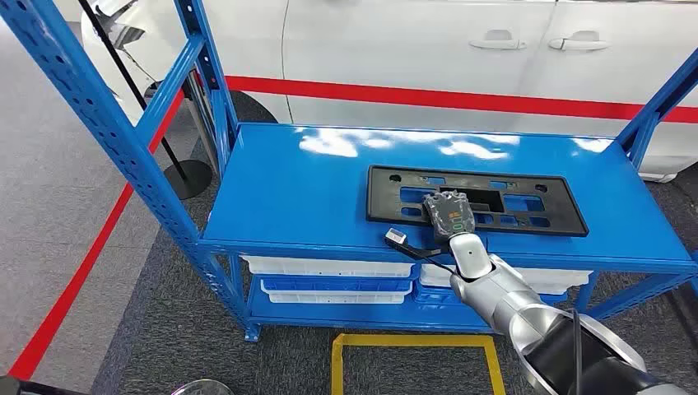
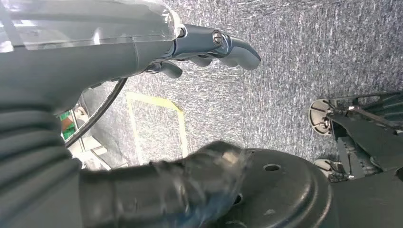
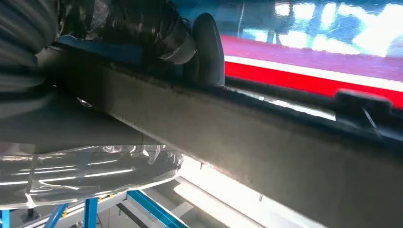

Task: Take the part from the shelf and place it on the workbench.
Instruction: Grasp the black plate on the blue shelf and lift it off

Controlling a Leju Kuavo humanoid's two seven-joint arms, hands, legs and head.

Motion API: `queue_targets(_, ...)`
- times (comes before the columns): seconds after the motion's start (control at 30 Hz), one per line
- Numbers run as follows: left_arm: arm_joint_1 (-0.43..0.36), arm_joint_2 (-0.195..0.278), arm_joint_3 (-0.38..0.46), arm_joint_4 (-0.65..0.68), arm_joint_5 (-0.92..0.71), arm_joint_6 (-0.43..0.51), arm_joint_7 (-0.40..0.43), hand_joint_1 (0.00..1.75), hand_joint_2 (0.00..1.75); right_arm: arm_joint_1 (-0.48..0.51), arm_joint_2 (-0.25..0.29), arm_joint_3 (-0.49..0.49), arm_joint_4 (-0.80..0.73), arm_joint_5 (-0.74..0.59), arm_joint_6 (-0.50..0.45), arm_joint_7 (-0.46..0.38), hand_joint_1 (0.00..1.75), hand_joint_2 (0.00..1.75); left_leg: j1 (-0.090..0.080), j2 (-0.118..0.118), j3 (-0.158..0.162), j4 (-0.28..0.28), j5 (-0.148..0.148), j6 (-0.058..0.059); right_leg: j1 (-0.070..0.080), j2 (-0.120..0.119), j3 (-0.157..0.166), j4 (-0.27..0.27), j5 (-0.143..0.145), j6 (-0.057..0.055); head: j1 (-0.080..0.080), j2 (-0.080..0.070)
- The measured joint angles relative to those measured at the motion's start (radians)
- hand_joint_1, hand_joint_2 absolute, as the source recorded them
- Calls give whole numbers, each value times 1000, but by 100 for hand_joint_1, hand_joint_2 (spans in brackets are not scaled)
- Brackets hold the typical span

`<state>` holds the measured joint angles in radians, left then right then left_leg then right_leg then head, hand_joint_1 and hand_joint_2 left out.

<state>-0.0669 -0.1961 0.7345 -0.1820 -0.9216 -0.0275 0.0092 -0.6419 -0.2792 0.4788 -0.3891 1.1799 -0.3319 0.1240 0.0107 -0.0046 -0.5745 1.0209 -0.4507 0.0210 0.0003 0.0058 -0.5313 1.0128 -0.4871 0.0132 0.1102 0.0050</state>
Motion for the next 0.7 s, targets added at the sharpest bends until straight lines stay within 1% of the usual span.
queue_targets(0.3,0,0,1,0,2,-13,-8,0,175,0,0,-7,0,-1,1,-18,175,175,0,0,0,0,-1,0,0,0,0,0,-1,-1,0,0)
queue_targets(0.53,0,0,10,0,3,-2,-17,0,175,1,0,-27,0,-13,-9,-78,175,175,0,0,0,0,-1,0,0,0,0,0,-1,-1,0,0)
queue_targets(0.6,0,0,17,0,6,7,-24,0,175,3,0,-34,-3,-20,-34,-113,175,175,0,0,0,0,-1,0,0,0,0,0,-1,-1,0,0)
queue_targets(0.7,2,0,25,0,7,21,-32,0,175,13,-8,-42,-37,-62,-96,-222,175,175,0,0,-1,0,-1,0,0,1,0,0,-1,-1,0,0)
